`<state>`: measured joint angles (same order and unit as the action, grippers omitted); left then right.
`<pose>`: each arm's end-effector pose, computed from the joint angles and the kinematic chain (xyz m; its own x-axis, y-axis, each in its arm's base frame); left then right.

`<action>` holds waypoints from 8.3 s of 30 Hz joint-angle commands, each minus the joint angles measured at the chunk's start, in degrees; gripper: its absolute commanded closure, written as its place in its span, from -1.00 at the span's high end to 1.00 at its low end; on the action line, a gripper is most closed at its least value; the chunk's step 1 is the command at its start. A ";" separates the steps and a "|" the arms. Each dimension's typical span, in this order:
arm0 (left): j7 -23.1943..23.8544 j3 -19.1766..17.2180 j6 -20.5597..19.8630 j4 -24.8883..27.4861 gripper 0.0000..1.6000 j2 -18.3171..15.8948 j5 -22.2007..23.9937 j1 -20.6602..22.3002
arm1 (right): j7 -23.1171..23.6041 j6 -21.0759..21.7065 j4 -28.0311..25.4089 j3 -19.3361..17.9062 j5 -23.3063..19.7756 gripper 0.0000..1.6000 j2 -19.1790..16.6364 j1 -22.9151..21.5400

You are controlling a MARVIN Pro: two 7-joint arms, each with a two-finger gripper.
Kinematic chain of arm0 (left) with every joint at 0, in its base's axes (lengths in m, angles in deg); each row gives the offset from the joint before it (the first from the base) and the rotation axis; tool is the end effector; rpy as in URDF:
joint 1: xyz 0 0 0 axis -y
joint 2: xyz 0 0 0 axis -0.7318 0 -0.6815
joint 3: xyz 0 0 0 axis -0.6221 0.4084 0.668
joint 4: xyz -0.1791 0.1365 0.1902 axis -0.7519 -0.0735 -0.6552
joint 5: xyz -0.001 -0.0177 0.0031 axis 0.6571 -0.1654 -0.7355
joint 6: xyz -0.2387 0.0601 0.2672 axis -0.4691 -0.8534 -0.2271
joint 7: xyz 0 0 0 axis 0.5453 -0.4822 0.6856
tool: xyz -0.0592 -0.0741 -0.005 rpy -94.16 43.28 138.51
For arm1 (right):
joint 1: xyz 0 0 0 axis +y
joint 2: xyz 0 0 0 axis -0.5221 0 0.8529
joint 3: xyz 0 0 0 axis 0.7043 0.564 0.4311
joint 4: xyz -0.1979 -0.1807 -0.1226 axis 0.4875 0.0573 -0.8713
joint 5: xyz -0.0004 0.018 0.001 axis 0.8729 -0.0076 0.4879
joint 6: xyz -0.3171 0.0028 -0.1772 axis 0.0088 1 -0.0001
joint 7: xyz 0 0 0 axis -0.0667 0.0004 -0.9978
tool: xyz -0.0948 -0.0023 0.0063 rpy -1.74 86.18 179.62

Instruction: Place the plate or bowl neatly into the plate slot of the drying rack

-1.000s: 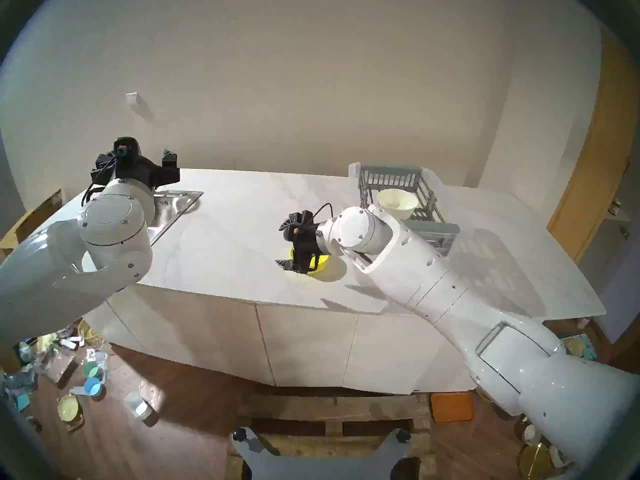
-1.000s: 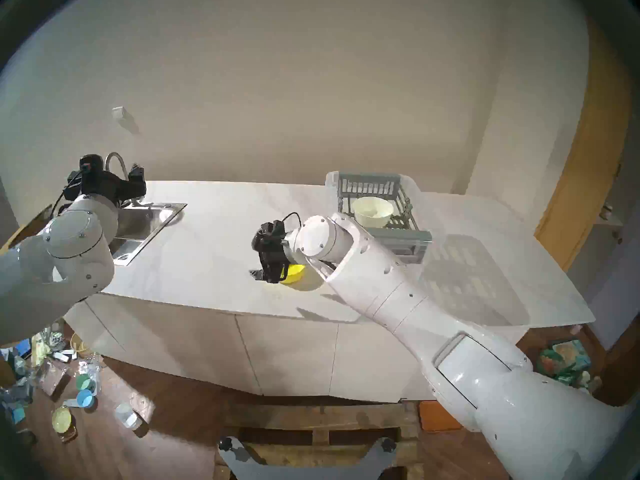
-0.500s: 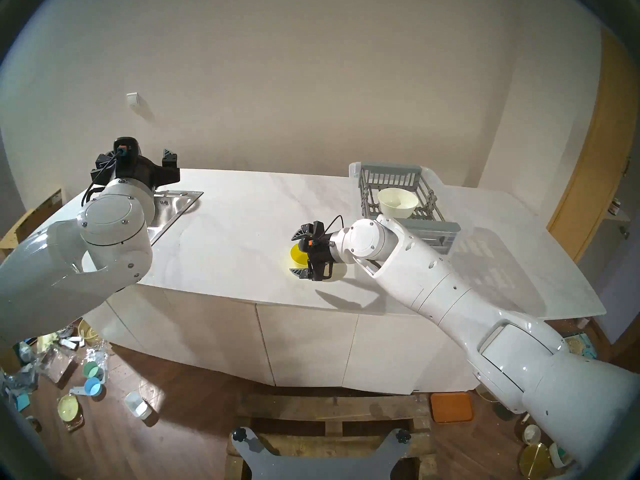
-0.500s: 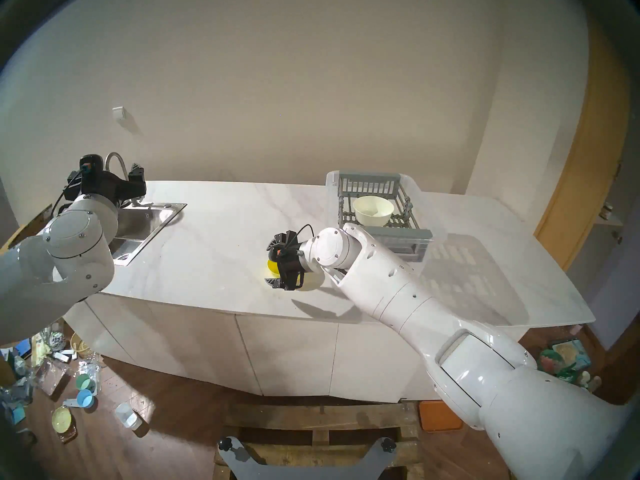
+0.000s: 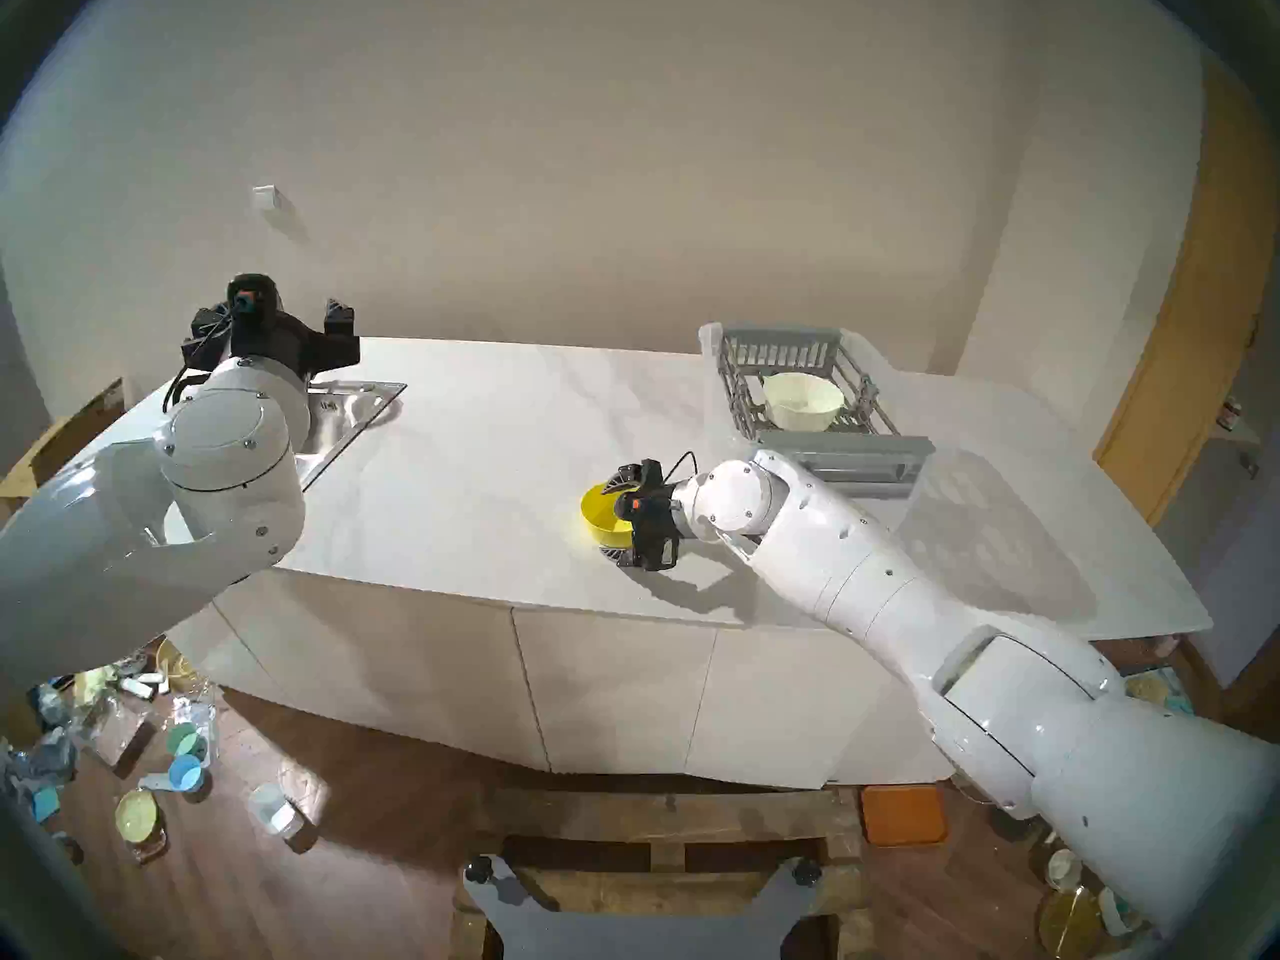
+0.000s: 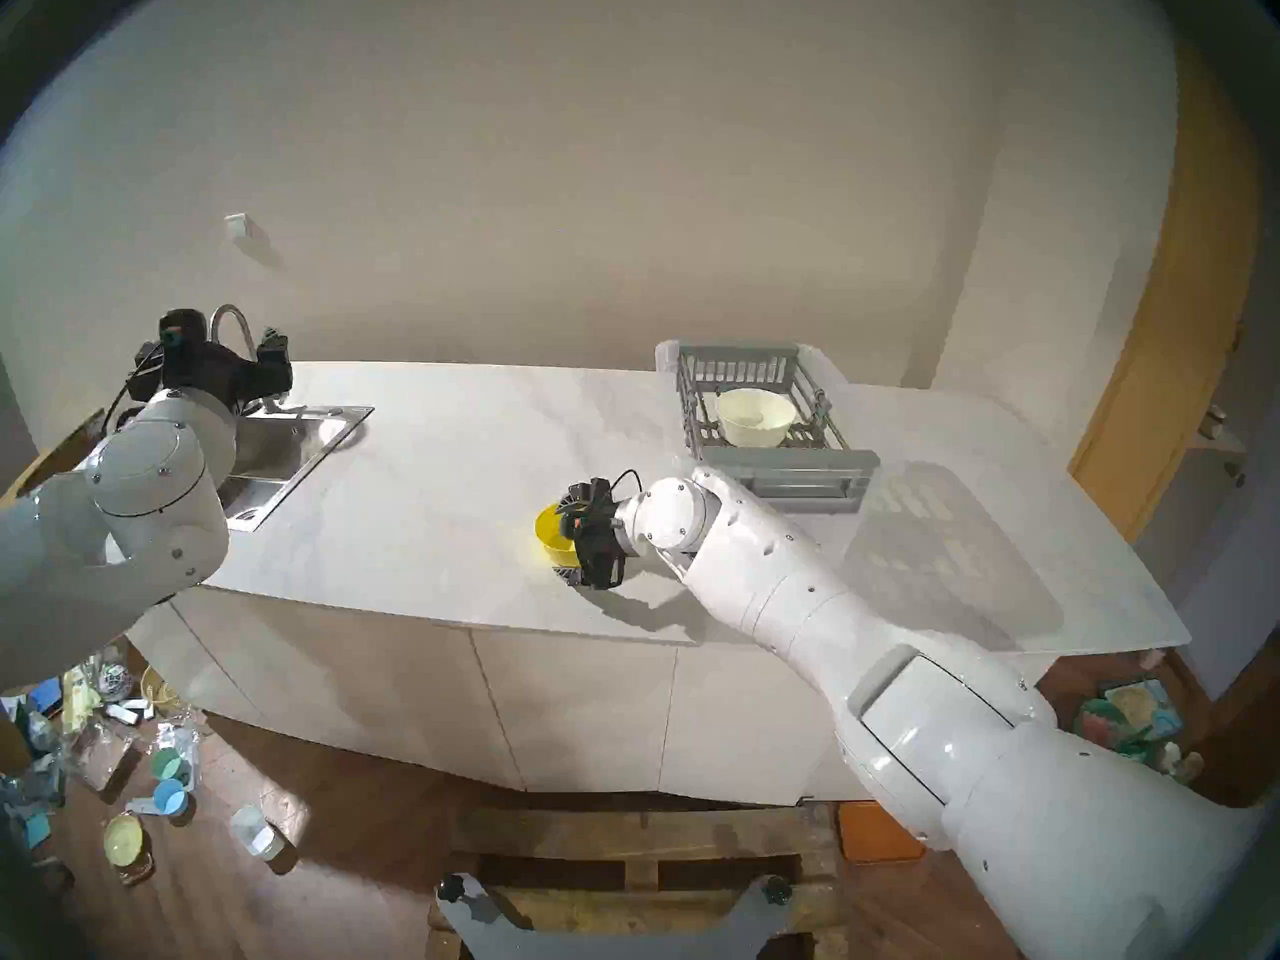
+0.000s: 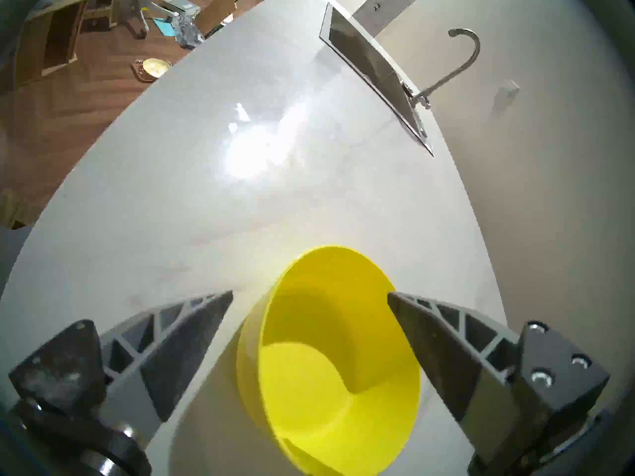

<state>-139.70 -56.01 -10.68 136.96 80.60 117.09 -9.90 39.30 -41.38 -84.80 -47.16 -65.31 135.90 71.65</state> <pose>0.4305 0.0949 -0.0310 -0.1181 -0.2528 0.9603 0.4234 -0.8876 -0.1816 0.6075 0.1782 -0.2683 -0.4802 0.7230 0.4967 0.7232 0.0058 0.6906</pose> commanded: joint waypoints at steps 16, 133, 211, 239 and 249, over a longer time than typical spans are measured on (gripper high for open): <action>0.27 -1.11 0.33 0.43 1.00 -0.25 -0.69 1.35 | 3.19 -1.22 -0.46 0.40 0.64 1.00 0.17 -3.61; 0.26 -1.01 0.36 0.43 1.00 -0.28 -0.67 1.43 | -3.79 21.94 6.03 -18.18 4.12 -1.00 0.03 -21.36; 0.18 -0.96 0.33 0.44 1.00 -0.28 -0.59 1.45 | -18.26 5.25 37.47 -18.92 5.50 1.00 7.14 -35.01; -0.17 -0.22 0.24 0.27 1.00 -0.23 -0.12 1.10 | -21.66 1.64 27.41 -42.78 -6.11 1.00 2.19 -34.25; -0.20 0.04 0.25 0.22 1.00 -0.25 0.03 1.12 | -22.39 0.51 24.31 -50.53 -6.94 1.00 -2.55 -31.09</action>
<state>-139.87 -54.93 -10.65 136.84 80.58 117.48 -9.92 17.52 -39.19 -57.31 -96.96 -71.51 134.13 40.46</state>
